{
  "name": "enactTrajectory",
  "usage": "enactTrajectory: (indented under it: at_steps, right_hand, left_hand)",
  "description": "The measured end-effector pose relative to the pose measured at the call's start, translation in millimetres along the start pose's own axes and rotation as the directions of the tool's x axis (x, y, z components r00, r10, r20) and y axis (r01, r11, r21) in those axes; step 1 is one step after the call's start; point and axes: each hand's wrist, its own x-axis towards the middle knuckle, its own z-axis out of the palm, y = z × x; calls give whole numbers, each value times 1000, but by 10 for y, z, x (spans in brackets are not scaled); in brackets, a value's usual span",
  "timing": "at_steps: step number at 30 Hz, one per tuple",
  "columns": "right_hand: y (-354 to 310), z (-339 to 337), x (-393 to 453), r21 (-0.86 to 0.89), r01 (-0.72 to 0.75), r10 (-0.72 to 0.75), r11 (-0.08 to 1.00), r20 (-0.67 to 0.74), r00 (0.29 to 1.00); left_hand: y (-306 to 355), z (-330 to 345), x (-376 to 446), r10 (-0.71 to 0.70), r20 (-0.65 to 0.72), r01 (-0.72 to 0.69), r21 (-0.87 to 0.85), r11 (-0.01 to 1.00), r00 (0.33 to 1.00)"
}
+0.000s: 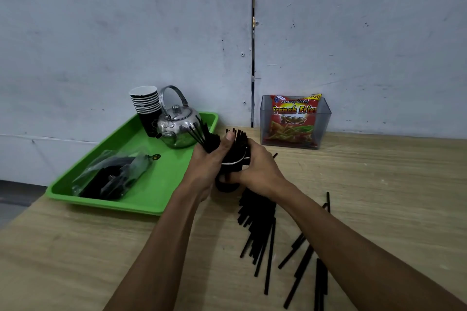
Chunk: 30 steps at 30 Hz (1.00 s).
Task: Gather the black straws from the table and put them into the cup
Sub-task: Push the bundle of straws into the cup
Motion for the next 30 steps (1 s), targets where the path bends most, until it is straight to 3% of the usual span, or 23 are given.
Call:
enactTrajectory:
  at_steps: [6,15,19,23,26,28,30]
  right_hand:
    - [-77,-71,-16,-44,-21,25,999,79,997]
    - [-572,-494,0,-308,-38,137,951,305,942]
    - [-806,-602,72,-325,70,48,943,344,938]
    - [-908,-439,76,-207,205,-159,957,219,963]
    - [-926,-178,50,-266,334,-290,904,194,937]
    - [-891,-43,88,-377,371,-290,849,254,923]
    - [-833,10,141,-555,324,-159,766,324,933]
  left_hand:
    - [28,-172,-30,37,293,-89,167,982,955]
    - [71,-236,-16,-33,240,-34,266,963,970]
    - [157,-299,29,-111,274,1,372,928,955]
    - [291,-332,71,-175,295,29,441,897,939]
    - [376,-288,71,-174,328,-14,501,866,929]
    - [405,-256,56,-159,364,-76,553,830,918]
    - [407,-262,31,-147,386,-104,558,823,911]
